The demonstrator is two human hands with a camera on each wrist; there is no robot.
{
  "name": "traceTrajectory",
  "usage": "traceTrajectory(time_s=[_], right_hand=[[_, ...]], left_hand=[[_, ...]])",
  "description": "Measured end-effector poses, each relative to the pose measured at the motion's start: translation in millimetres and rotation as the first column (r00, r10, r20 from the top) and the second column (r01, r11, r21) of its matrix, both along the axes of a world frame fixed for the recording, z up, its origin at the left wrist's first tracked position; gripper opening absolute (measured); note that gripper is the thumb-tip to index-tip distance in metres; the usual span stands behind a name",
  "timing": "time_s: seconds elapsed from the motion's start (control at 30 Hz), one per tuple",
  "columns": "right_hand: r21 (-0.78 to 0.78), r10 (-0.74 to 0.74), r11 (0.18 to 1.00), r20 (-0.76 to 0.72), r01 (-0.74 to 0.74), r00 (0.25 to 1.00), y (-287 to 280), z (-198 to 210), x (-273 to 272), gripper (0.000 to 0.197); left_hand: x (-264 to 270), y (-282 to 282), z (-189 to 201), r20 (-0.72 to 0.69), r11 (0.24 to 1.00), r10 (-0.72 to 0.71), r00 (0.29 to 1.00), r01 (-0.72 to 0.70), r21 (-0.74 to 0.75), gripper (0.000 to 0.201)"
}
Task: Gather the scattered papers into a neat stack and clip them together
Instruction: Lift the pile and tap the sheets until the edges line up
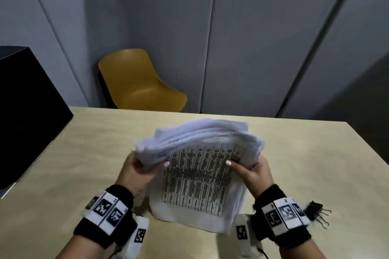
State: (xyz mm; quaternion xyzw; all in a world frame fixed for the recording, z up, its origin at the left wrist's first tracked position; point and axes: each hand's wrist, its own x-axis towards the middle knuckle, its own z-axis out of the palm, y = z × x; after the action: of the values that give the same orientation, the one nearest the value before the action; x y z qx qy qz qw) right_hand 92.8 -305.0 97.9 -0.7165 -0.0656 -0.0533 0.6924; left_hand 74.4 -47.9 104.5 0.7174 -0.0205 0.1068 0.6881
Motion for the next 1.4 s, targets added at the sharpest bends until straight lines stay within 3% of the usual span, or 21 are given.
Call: traceTrajectory(time_s=[0.03,0.1,0.2,0.27,0.33,0.53,0.63,0.7,0.77,0.83,0.87,0.93,1.03,1.13,1.23,1.3,1.4], right_hand=[[-0.015,-0.028,0.999,0.034,0.028,0.999,4,0,2,0.029],[0.023,-0.043,0.999,0.083,0.041,0.996,6,6,5,0.044],[0.107,-0.065,0.993,0.154,0.048,0.986,1,15,4,0.031],[0.112,-0.098,0.991,0.221,0.074,0.97,-1,16,0,0.063],[0.071,-0.094,0.994,0.242,0.079,0.966,5,23,-9,0.087],[0.119,-0.161,0.984,0.26,0.135,0.952,14,28,-9,0.104],[0.021,-0.143,0.989,0.309,0.143,0.94,22,27,-10,0.105],[0.021,-0.192,0.98,0.4,0.2,0.896,26,27,-9,0.102],[-0.079,-0.207,0.954,0.531,0.291,0.822,25,26,-3,0.089],[-0.218,-0.166,0.908,0.593,0.356,0.787,20,24,2,0.066],[-0.232,-0.172,0.902,0.582,0.365,0.795,19,25,3,0.058],[-0.216,-0.189,0.904,0.575,0.37,0.796,17,25,1,0.049],[-0.241,-0.159,0.895,0.612,0.375,0.774,21,26,-4,0.055],[-0.294,-0.132,0.876,0.616,0.382,0.776,24,29,-6,0.056],[-0.269,-0.163,0.879,0.605,0.393,0.779,15,27,-6,0.052],[-0.259,-0.153,0.898,0.572,0.355,0.806,8,21,-7,0.066],[-0.038,-0.18,0.979,0.309,0.202,0.934,2,9,-1,0.095]], left_hand=[[1,-7,2,-0.009,0.998,0.039,0.999,-0.039,0.05,0.033],[3,-15,6,0.029,0.99,0.115,0.993,-0.117,0.079,0.04],[6,-12,18,0.138,0.985,0.155,0.978,-0.164,0.057,0.034],[6,-9,17,0.19,0.993,0.096,0.977,-0.106,0.043,0.067],[1,-12,20,0.219,0.998,0.042,0.975,-0.049,0.028,0.086],[1,-10,20,0.291,0.995,0.097,0.952,-0.092,-0.031,0.093],[1,-15,20,0.35,0.993,0.08,0.933,-0.106,0.056,0.085],[2,-18,21,0.415,0.978,0.16,0.896,-0.2,0.054,0.079],[5,-17,22,0.517,0.94,0.199,0.832,-0.311,0.138,0.072],[7,-13,21,0.587,0.855,0.134,0.799,-0.392,0.339,0.06],[8,-10,19,0.592,0.814,0.122,0.796,-0.422,0.399,0.055],[7,-8,19,0.56,0.817,0.144,0.816,-0.417,0.398,0.054],[4,-13,21,0.616,0.789,0.111,0.779,-0.446,0.422,0.068],[5,-18,26,0.62,0.739,0.031,0.784,-0.436,0.514,0.055],[6,-8,23,0.59,0.763,0.126,0.798,-0.458,0.456,0.041],[5,-2,21,0.558,0.801,0.146,0.817,-0.429,0.418,0.041],[4,-3,23,0.439,0.916,0.164,0.883,-0.301,0.264,0.062]])
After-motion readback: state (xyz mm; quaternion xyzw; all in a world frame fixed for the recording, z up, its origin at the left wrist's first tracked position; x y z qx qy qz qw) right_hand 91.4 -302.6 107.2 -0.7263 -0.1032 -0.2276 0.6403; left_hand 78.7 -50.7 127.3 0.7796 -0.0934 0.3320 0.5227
